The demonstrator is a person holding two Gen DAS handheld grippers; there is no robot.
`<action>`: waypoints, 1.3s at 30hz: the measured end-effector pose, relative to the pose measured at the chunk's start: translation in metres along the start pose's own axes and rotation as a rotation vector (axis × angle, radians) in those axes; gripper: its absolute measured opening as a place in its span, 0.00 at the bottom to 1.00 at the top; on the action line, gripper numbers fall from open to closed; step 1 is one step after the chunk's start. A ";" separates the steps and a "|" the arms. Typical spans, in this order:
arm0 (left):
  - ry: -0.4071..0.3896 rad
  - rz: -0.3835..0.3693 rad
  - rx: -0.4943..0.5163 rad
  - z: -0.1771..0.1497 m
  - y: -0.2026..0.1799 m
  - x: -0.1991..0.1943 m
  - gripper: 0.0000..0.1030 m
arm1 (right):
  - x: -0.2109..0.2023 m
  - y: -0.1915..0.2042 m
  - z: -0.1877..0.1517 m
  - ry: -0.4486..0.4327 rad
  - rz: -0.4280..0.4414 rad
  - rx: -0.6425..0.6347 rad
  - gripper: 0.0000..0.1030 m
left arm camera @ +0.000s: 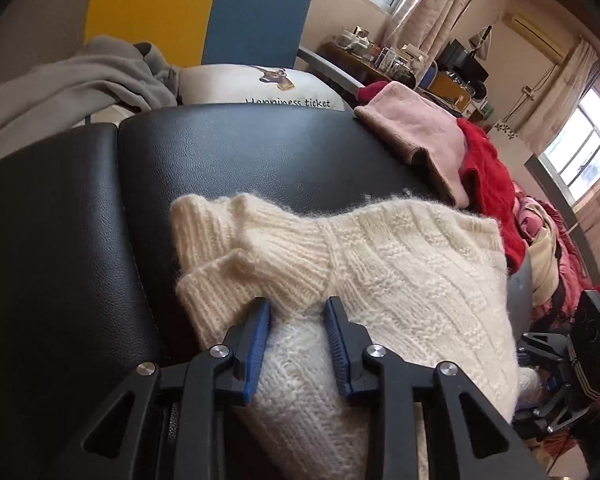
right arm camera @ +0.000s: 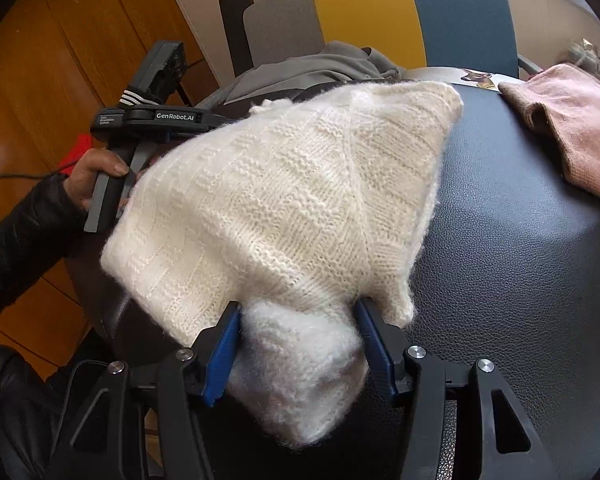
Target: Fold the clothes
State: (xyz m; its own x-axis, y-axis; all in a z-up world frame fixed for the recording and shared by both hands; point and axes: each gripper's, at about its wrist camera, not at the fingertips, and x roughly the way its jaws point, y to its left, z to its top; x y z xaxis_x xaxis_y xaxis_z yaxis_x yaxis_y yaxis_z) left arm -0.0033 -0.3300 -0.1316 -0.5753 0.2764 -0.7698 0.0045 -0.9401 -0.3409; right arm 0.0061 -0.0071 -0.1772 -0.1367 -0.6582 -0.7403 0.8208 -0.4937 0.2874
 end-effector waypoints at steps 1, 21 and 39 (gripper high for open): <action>-0.013 -0.005 -0.020 0.000 0.000 -0.003 0.30 | 0.000 0.000 0.001 0.002 -0.001 -0.003 0.57; -0.092 -0.508 -0.334 -0.057 0.049 -0.040 0.62 | -0.004 -0.077 0.050 -0.036 0.255 0.393 1.00; -0.130 -0.417 -0.316 -0.069 0.013 -0.018 0.48 | 0.063 -0.050 0.072 0.056 0.362 0.303 0.87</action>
State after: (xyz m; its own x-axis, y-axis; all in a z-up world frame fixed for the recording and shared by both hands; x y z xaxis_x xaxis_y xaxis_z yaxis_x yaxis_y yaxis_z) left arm 0.0633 -0.3339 -0.1594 -0.6772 0.5674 -0.4684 -0.0111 -0.6444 -0.7646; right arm -0.0839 -0.0650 -0.1941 0.1650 -0.7909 -0.5893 0.6102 -0.3876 0.6910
